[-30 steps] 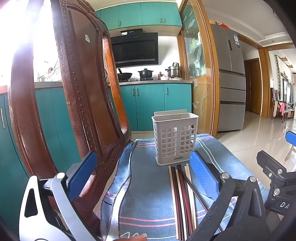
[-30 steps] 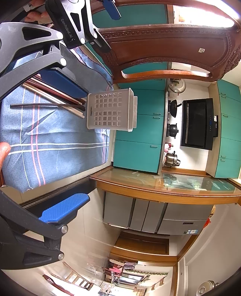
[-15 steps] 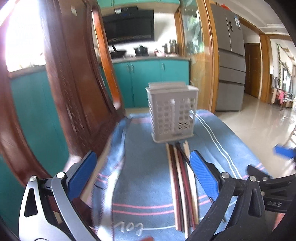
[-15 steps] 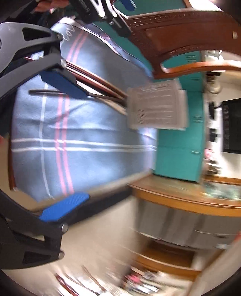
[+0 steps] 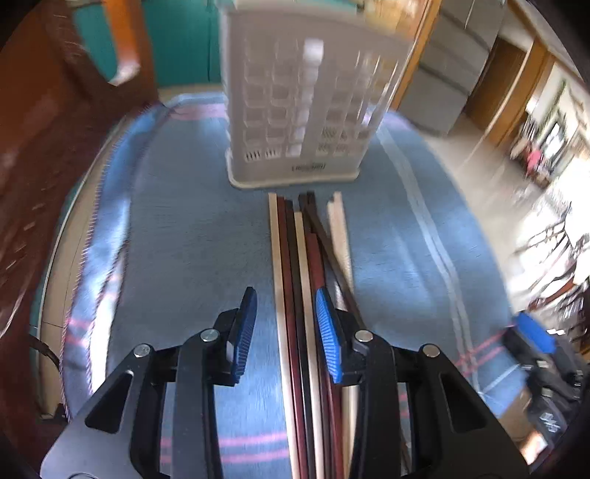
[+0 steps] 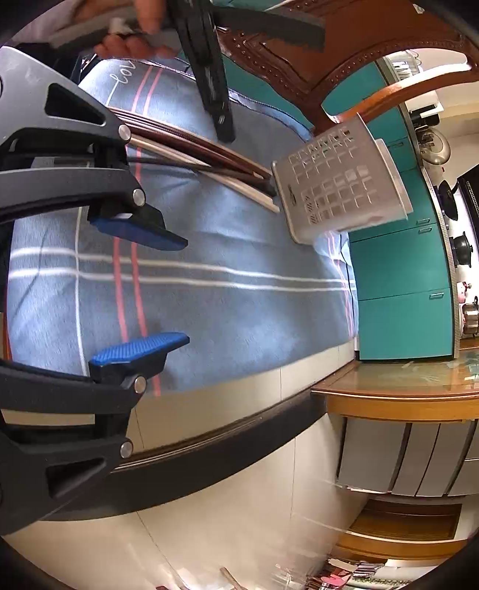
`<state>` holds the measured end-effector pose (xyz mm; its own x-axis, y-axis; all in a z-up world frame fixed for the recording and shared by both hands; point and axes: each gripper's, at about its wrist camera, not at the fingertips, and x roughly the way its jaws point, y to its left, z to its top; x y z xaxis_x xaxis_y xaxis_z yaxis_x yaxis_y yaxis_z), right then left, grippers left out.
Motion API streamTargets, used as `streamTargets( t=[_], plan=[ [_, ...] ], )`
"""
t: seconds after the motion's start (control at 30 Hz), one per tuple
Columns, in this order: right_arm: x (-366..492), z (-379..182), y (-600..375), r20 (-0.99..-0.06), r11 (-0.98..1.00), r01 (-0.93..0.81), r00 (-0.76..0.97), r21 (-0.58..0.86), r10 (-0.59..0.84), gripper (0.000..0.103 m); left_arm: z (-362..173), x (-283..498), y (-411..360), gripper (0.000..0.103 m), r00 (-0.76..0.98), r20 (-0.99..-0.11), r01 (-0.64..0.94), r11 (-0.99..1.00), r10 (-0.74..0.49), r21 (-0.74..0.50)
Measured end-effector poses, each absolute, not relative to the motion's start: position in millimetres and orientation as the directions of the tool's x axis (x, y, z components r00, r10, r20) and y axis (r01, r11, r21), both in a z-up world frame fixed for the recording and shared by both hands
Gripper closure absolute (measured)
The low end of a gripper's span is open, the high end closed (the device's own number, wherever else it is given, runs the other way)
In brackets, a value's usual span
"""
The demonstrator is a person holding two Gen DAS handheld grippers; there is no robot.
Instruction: Organize utensils
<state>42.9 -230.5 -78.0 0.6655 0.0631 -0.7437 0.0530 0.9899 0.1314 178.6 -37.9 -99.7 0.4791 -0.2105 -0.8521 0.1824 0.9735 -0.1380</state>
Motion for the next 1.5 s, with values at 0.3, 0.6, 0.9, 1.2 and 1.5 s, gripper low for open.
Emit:
streamTargets(
  t=[0.3, 0.6, 0.9, 1.2, 1.5],
  plan=[
    [68, -86, -228, -0.765, 0.993, 0.021, 0.639, 0.120, 0.079, 0.053, -112, 187, -12, 0.090, 0.462, -0.853, 0.111, 0.970, -0.244, -0.217],
    [110, -101, -147, -0.832, 0.972, -0.186, 0.509, 0.143, 0.220, 0.048, -94, 167, 8, 0.090, 0.498, -0.853, 0.045, 0.987, -0.154, -0.152],
    [135, -117, -151, -0.868, 0.990, -0.093, 0.478, 0.102, 0.134, 0.097, -101, 166, 9, 0.073, 0.469, -0.855, 0.070, 0.975, -0.219, -0.211],
    [123, -113, -194, -0.856, 0.989, 0.006, 0.503, 0.147, 0.124, 0.096, -108, 167, -5, 0.091, 0.459, -0.859, 0.092, 0.974, -0.226, -0.207],
    [114, -113, -211, -0.844, 0.981, 0.033, 0.516, 0.191, 0.147, 0.089, -72, 139, 5, 0.091, 0.558, -0.750, 0.126, 0.930, -0.354, -0.345]
  ],
)
